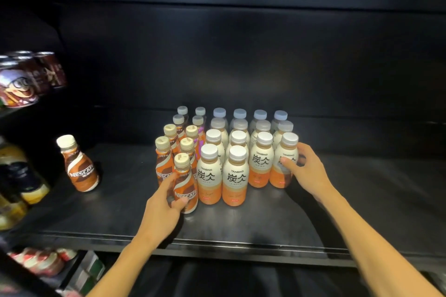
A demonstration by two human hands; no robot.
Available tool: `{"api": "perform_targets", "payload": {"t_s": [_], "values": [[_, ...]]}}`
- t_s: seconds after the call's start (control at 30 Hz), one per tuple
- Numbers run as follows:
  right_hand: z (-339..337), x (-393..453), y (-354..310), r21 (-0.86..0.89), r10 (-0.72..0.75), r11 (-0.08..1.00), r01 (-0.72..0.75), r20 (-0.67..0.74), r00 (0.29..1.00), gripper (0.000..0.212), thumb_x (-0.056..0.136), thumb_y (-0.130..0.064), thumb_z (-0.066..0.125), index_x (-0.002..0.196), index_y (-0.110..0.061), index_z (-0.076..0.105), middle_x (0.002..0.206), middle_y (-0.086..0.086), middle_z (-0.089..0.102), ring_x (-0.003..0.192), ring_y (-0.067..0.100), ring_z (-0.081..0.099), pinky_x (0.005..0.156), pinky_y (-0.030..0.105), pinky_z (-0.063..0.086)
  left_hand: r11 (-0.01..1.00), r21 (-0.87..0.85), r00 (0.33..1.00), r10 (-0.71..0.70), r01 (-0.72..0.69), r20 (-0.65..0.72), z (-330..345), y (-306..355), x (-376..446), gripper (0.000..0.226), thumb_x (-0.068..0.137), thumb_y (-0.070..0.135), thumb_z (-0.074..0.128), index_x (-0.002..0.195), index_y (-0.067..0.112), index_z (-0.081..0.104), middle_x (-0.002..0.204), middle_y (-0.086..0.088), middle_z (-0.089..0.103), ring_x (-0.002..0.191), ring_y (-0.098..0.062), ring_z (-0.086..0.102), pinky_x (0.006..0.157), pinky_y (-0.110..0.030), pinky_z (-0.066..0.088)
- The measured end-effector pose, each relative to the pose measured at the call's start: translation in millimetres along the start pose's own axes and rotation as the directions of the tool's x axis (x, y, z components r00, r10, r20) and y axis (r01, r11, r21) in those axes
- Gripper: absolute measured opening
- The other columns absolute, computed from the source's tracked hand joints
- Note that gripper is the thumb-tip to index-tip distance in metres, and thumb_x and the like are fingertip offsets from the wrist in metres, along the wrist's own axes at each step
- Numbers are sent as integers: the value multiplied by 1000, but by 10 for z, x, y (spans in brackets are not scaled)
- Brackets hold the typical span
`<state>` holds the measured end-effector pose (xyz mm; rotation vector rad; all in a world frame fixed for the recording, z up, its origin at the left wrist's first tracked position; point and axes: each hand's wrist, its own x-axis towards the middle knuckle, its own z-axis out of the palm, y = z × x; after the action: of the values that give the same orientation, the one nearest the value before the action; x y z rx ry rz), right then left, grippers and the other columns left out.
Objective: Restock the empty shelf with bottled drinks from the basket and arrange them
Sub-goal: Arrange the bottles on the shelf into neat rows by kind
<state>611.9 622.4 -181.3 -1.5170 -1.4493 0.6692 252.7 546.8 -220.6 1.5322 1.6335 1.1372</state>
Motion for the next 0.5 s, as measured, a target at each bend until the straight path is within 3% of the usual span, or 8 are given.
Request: {"api": "perform_targets", "payload": {"t_s": [0.1, 0.23, 0.4, 0.5], "values": [[-5, 20, 28, 10, -3, 1000, 3, 8, 1000, 52, 92, -27, 75, 139, -24, 52, 135, -9, 59, 125, 17, 57, 99, 34, 49, 1000, -1, 1000, -5, 5, 7, -9, -16, 17, 62, 95, 8, 65, 148, 31, 41, 130, 19, 55, 112, 2, 53, 100, -20, 39], [-20, 52, 47, 19, 7, 1000, -7, 40, 999, 49, 95, -27, 73, 139, -27, 51, 133, -14, 56, 127, 15, 55, 103, 42, 52, 1000, -10, 999, 11, -10, 32, -31, -33, 23, 57, 97, 7, 61, 137, 39, 35, 122, 24, 52, 107, 7, 50, 105, -27, 38], [-65, 54, 102, 49, 13, 999, -16, 61, 998, 51, 94, -28, 74, 140, -33, 53, 135, -13, 61, 123, 13, 60, 100, 49, 56, 1000, -24, 998, 17, -15, 60, -56, -94, 10, 59, 97, 14, 64, 139, 44, 37, 124, 34, 49, 111, 9, 53, 103, -24, 38], [-56, 2, 205, 55, 43, 997, -48, 98, 994, 72, 82, -22, 86, 142, -32, 49, 135, -10, 61, 124, 13, 59, 95, 46, 58, 998, -59, 999, 6, -3, 51, -32, -103, -22, 65, 89, 14, 74, 130, 50, 38, 118, 35, 52, 102, 19, 56, 92, -12, 41]]}}
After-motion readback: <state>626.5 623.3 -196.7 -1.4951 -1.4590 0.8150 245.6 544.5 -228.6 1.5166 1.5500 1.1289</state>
